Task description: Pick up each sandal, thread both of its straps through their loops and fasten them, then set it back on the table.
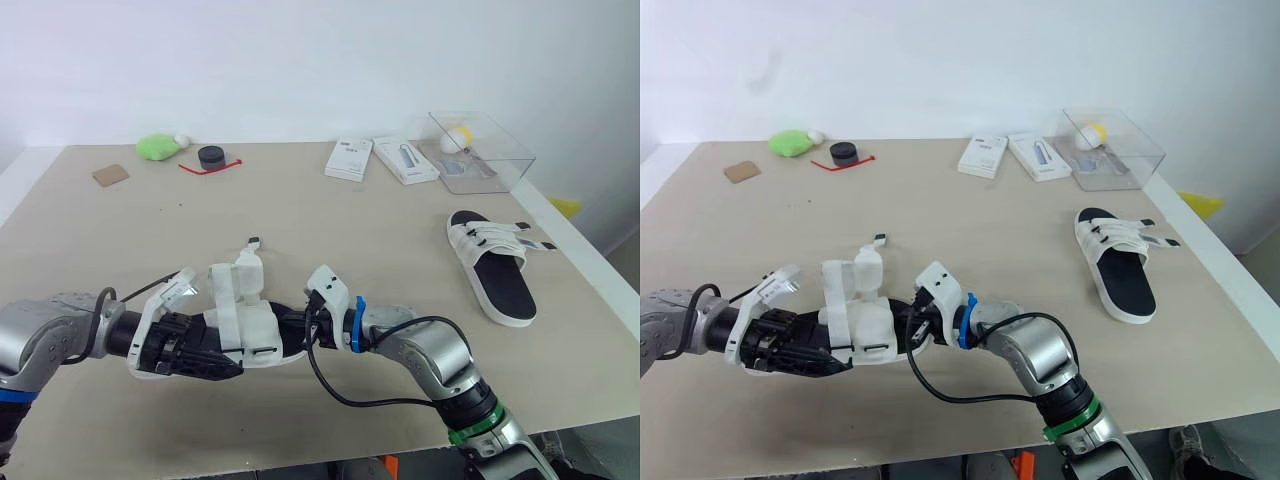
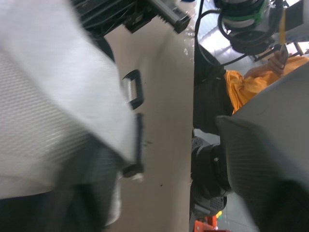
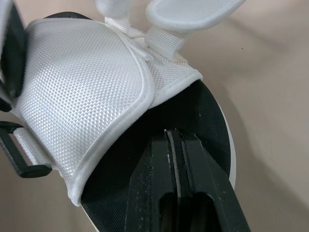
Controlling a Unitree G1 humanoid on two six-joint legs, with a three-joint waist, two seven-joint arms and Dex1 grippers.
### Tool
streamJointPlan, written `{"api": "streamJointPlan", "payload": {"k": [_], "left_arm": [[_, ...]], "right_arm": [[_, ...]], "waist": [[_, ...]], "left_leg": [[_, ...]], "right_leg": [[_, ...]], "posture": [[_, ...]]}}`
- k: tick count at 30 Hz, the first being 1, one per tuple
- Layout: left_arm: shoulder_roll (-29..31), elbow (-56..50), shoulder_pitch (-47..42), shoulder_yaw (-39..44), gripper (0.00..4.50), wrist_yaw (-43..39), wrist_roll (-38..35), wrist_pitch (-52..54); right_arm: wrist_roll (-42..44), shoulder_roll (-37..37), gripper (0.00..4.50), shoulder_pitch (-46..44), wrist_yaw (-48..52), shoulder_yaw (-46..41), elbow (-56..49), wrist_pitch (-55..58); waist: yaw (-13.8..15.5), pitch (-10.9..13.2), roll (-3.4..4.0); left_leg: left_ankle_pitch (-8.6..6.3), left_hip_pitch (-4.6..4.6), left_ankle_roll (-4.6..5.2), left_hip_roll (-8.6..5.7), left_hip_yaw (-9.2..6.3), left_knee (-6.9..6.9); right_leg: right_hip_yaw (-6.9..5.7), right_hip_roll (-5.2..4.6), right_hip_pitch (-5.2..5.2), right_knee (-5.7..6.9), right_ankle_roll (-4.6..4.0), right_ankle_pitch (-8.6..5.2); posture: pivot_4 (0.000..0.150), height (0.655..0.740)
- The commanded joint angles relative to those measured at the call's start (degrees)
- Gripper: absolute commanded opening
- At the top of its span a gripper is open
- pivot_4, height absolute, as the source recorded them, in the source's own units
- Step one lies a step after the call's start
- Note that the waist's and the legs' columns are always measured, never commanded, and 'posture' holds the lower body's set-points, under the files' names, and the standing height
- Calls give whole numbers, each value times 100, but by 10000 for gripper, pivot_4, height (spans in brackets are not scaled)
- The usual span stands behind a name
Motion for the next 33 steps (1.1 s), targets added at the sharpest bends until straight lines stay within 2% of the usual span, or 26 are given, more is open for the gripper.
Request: {"api": "streamJointPlan", "payload": {"k": [1, 3, 4, 6, 10, 12, 20, 24, 27, 28, 30, 31, 33], "left_arm": [[-197, 157, -283, 450, 43902, 332, -355, 184], [-228, 183, -356, 469, 43902, 423, -411, 274], [-263, 202, -393, 493, 37526, 490, -458, 341], [-287, 217, -432, 501, 30055, 541, -519, 419], [-285, 199, -413, 407, 8579, 617, -486, 430], [-228, 118, -318, 312, 224, 592, -392, 379], [-201, -47, -157, 393, 224, 648, -375, 253], [-100, -46, -141, 484, 13043, 582, -482, 346], [-50, -116, -61, 547, 27323, 579, -558, 388], [-42, -134, -40, 582, 33941, 601, -585, 396], [14, -173, 36, 773, 41518, 640, -731, 489], [52, -186, 84, 937, 44238, 655, -868, 580], [131, -239, 245, 1257, 44238, 665, -1106, 717]], "right_arm": [[-68, -28, 0, 66, -26, 32, 129, 111], [-74, -23, 0, 54, -19, 32, 147, 102], [-76, -21, 0, 50, -15, 33, 151, 97], [-85, -20, 0, 38, -5, 34, 171, 84], [-88, -31, 0, 20, 7, 20, 178, 77], [-86, -37, 0, 23, 9, 17, 173, 82], [-69, -35, 0, 50, 5, 27, 126, 105], [-61, -16, 0, 83, -3, 53, 106, 111], [-54, -3, 0, 102, -10, 65, 86, 121], [-52, 3, 0, 108, -12, 70, 83, 124], [-50, 12, 0, 124, -17, 79, 72, 127], [-48, 13, 0, 127, -16, 77, 76, 125], [-45, 9, 0, 151, -14, 76, 64, 125]], "waist": [[5, 1, -3], [0, 1, -2], [-4, 1, -2], [-4, 0, -2], [-5, 0, -2], [-5, 1, -2], [-5, 0, -3], [-5, 0, -2], [-5, 0, -2], [-6, 0, -2], [-6, 0, -3], [-6, 0, -3], [-7, 0, -3]], "left_leg": [[0, 0, 0, 0, 0, 1], [1, 0, 0, 0, -1, 2], [1, 0, 0, -2, 0, 2], [0, 0, 0, -5, 0, 2], [0, 0, 0, -5, -1, 1], [0, 0, 0, -5, -1, 1], [0, 1, 0, -7, -1, 1], [0, 1, -1, -7, -1, 1], [0, 1, -1, -7, -1, 1], [-1, 1, -1, -7, -1, 1], [-1, 1, -1, -7, -1, 1], [-1, 1, -1, -7, -1, 1], [-1, 1, -2, -6, -1, 0]], "right_leg": [[0, 0, 0, 0, 0, 0], [0, 2, -4, 0, 0, 0], [2, 1, -5, -1, 0, 0], [6, 2, -4, -1, 2, 1], [7, 6, -3, 1, 4, 3], [8, 6, -3, 1, 4, 3], [16, 6, -4, 1, 3, 2], [16, 6, -5, 0, 3, 2], [16, 6, -5, 1, 3, 2], [16, 6, -5, 0, 3, 2], [16, 6, -5, 1, 3, 2], [17, 6, -6, 1, 3, 2], [16, 6, -6, 1, 3, 2]], "posture": [[1500, 7400], [1500, 7400], [1500, 7400], [1500, 7400], [1500, 7400], [1500, 7400], [1500, 7400], [1500, 7400], [1500, 7400], [1500, 7400], [1500, 7400], [1500, 7400], [1500, 7400]]}}
